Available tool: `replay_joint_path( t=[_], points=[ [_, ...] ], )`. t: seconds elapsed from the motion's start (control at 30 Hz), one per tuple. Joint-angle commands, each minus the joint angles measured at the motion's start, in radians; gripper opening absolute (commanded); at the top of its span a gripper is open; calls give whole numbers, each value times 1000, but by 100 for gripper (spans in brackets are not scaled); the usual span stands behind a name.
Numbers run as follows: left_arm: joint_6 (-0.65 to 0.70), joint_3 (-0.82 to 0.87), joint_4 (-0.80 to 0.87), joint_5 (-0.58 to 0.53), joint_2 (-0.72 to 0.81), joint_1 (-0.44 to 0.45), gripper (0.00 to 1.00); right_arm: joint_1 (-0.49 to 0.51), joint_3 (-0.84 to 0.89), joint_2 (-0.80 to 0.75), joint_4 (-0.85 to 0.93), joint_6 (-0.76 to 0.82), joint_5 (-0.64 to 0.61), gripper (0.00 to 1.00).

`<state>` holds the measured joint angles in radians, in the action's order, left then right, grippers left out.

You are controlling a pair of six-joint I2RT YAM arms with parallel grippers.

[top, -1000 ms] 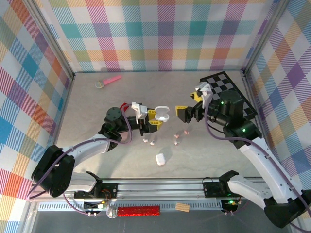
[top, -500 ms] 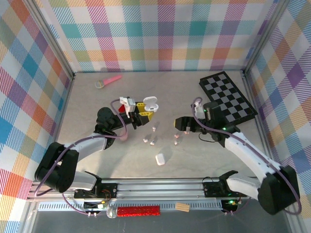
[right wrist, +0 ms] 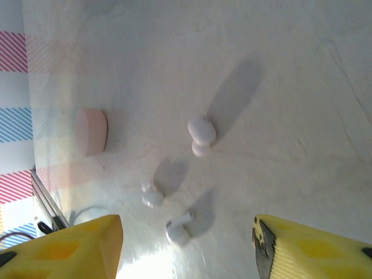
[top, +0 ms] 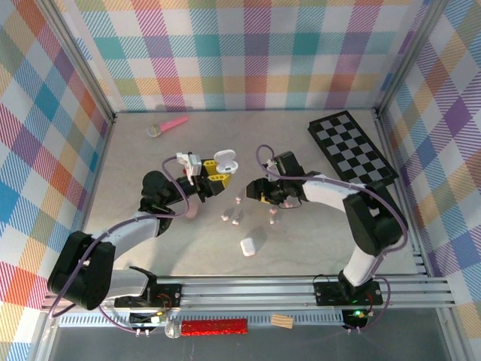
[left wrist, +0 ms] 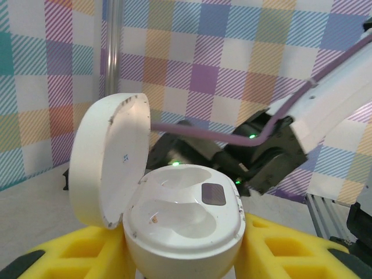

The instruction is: Insert the wireless bluetooth earbuds into the charging case

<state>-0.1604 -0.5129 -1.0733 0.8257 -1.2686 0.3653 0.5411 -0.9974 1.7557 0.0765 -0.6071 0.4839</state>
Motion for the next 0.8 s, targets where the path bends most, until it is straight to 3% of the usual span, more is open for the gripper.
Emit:
replay_joint_path(
  t=[0.0,0.3,0.77],
  points=[
    [44,1,40,-2,52,-13,43,15,-68,89,-49,-41,47,59],
    [73,3,104,0,99,-12,43,49,-204,246,-27,-49,66,57],
    [78,4,113,15,112,-12,43,74,-239,297,37,-25,45,55]
  ],
)
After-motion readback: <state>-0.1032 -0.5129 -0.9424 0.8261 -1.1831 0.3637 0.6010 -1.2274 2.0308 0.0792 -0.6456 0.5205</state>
